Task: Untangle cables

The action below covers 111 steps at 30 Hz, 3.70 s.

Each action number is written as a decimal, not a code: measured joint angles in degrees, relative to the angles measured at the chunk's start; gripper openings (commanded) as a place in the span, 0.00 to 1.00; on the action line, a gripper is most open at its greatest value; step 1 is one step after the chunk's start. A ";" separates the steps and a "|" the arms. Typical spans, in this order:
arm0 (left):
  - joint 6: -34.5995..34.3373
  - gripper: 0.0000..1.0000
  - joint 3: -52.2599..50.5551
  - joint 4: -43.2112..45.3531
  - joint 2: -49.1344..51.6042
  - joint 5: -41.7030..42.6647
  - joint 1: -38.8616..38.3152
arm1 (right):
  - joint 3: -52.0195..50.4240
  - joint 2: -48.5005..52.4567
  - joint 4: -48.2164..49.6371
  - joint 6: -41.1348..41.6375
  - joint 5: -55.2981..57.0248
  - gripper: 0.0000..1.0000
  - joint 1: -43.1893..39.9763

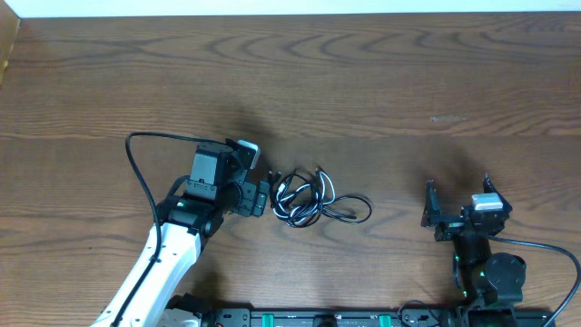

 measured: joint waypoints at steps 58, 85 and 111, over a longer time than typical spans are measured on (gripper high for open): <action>1.09 0.88 25.20 -21.49 7.48 -0.42 -3.93 | 0.00 0.00 0.02 0.00 0.00 0.99 -0.02; 1.16 0.88 25.29 -25.59 16.63 -0.17 -13.29 | 0.00 0.00 0.02 0.02 0.00 0.99 -0.02; 1.31 0.78 25.29 -24.17 22.08 0.46 -24.04 | 0.00 0.00 0.00 0.00 0.00 0.99 -0.02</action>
